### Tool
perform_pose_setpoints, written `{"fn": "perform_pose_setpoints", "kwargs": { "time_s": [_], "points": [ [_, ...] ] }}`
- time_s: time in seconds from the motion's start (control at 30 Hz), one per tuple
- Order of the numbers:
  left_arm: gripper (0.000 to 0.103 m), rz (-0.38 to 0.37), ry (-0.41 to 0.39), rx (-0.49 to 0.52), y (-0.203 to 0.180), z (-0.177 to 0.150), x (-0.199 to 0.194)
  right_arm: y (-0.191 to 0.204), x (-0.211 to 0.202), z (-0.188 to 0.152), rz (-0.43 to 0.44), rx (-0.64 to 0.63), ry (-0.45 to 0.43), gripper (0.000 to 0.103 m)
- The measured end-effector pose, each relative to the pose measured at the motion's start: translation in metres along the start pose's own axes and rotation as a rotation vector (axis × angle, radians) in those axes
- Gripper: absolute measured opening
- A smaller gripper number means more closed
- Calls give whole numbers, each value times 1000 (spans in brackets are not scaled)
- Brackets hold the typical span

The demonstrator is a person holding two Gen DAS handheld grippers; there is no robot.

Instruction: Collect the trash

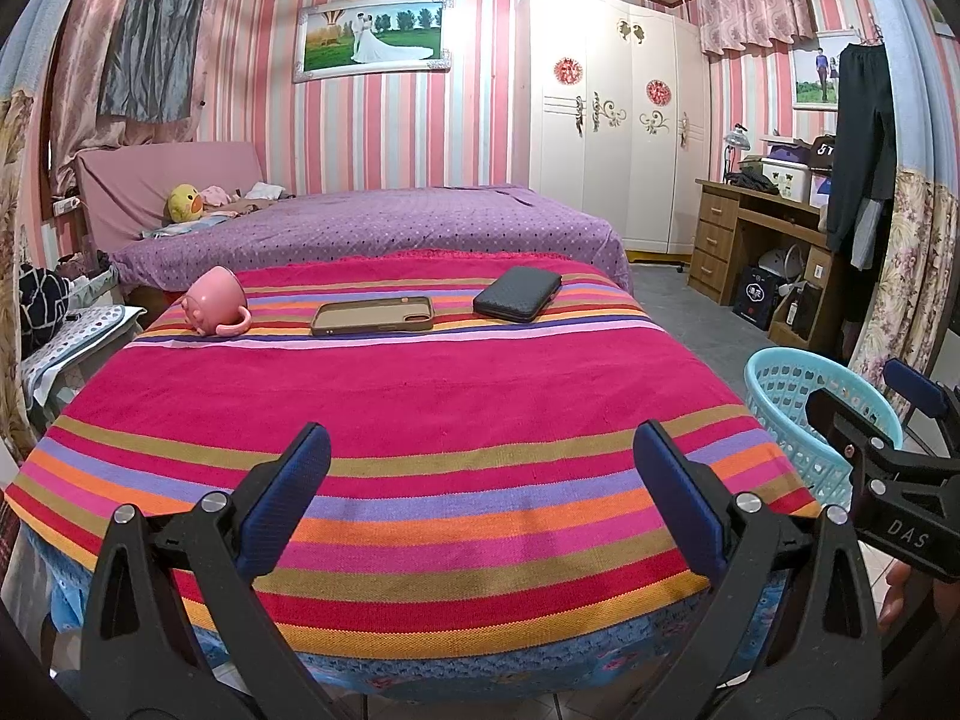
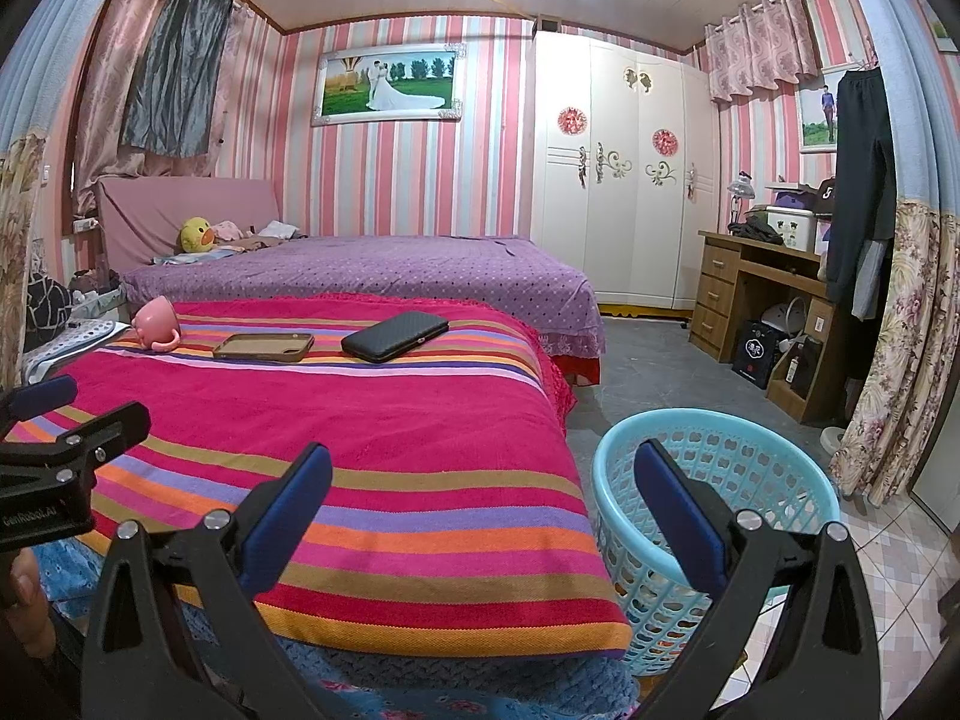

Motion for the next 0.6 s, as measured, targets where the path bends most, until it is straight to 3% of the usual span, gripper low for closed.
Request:
{"fn": "perform_pose_setpoints", "kwargs": {
  "time_s": [0.6],
  "points": [
    [98,-1,-6,1,0,5,-1,-1,1,1,-2,2,-2,98]
  ]
}}
Point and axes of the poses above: each gripper's, at about its wrist camera, not at the fingertips, and x roughly the way its jaws point, y to its left, z to its top, the point moved 7 cm from there along x, roughly the way its jaws point, and after that the axes turned 6 degrees about x, right-handed, at the moved point
